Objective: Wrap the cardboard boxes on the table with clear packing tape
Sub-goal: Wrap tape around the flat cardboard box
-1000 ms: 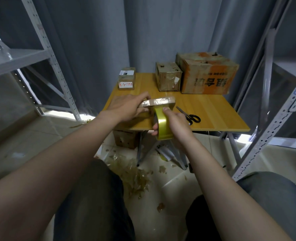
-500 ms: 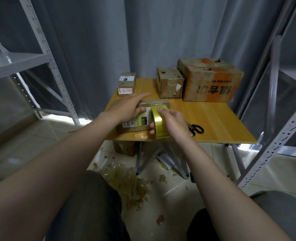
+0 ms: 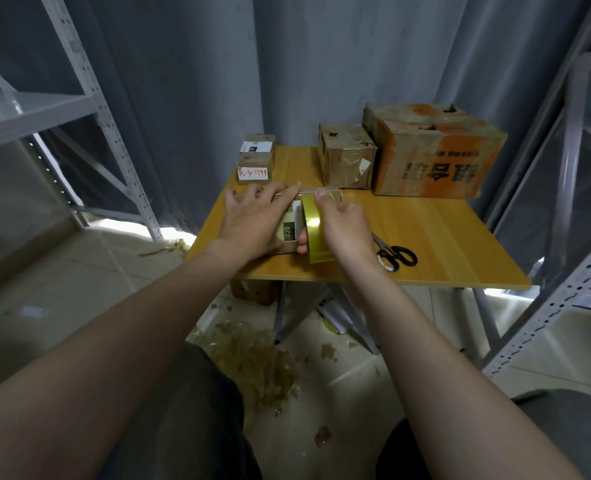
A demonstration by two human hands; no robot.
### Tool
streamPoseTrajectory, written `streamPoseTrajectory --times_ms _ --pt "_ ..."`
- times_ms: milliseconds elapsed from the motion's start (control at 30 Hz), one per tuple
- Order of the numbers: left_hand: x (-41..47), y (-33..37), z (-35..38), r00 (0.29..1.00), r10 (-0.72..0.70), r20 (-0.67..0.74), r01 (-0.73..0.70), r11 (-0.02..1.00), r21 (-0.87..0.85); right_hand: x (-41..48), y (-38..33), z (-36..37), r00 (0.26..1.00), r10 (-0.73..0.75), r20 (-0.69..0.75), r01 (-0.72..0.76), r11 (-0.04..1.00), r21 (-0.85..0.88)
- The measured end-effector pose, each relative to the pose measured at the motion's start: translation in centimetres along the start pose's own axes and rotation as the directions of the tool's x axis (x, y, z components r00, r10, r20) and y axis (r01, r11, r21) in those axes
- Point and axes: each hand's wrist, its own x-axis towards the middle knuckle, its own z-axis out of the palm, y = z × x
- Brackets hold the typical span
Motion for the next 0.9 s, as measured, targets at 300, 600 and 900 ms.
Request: streamPoseTrajectory --times_ms 300,600,900 --pt "0.2 -0.3 -0.5 0.999 0.006 0.035 -0.007 1.000 0.023 -1.3 1.5 0.6 0.995 0.097 -0.002 -0.097 0.995 0.034" --pt "1.4 -1.0 -0.3 0.989 0.027 0.144 -0.026 1.000 -0.005 -2.3 2.2 0.0 0.997 0.055 0.063 -0.062 0.991 0.118" --pt "2.3 -0.4 1.4 0.990 0.004 0.142 0.006 0.998 -0.067 0.0 1.2 0.4 1.000 0.000 0.021 -0.002 0.994 0.105"
